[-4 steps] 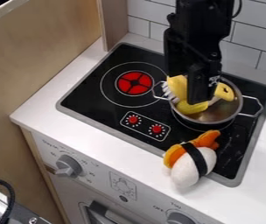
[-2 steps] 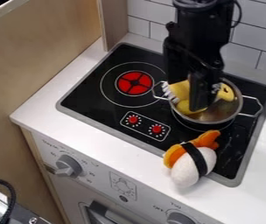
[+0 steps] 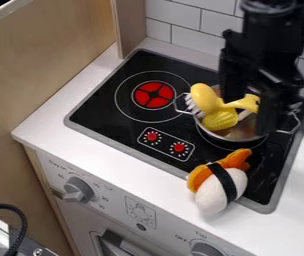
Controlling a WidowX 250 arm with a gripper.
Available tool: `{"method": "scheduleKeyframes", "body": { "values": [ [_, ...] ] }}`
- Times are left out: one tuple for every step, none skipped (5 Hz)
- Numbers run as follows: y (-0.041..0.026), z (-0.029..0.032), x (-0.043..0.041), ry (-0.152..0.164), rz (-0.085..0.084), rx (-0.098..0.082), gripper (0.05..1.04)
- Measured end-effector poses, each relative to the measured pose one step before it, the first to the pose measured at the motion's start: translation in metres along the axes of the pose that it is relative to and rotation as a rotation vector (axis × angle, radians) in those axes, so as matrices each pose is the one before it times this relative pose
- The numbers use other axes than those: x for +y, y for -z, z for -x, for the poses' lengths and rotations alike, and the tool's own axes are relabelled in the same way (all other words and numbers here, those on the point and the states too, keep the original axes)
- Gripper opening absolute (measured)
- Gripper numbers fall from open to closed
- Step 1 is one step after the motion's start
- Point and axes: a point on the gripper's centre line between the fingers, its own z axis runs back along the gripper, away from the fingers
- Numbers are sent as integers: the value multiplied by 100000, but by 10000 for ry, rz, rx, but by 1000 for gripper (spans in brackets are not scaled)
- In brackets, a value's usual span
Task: MOVE THE SILVER POT FROM THE RIGHT BURNER TO THE LEFT THE BURNER
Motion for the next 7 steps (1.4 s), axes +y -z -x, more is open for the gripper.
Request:
{"method": "scheduleKeyframes", "body": {
  "values": [
    [1277, -1322, -406, 134, -209, -366, 999],
    [2018, -686, 186, 57, -192, -344, 999],
    [2688, -67, 301, 226, -407, -233, 999],
    [661, 60, -267, 101, -168, -214, 999],
    [893, 58, 221, 94, -133, -67, 953],
    [379, 66, 196, 64, -47, 11, 680],
    [70, 383, 130, 157, 74, 48, 401]
  ]
}}
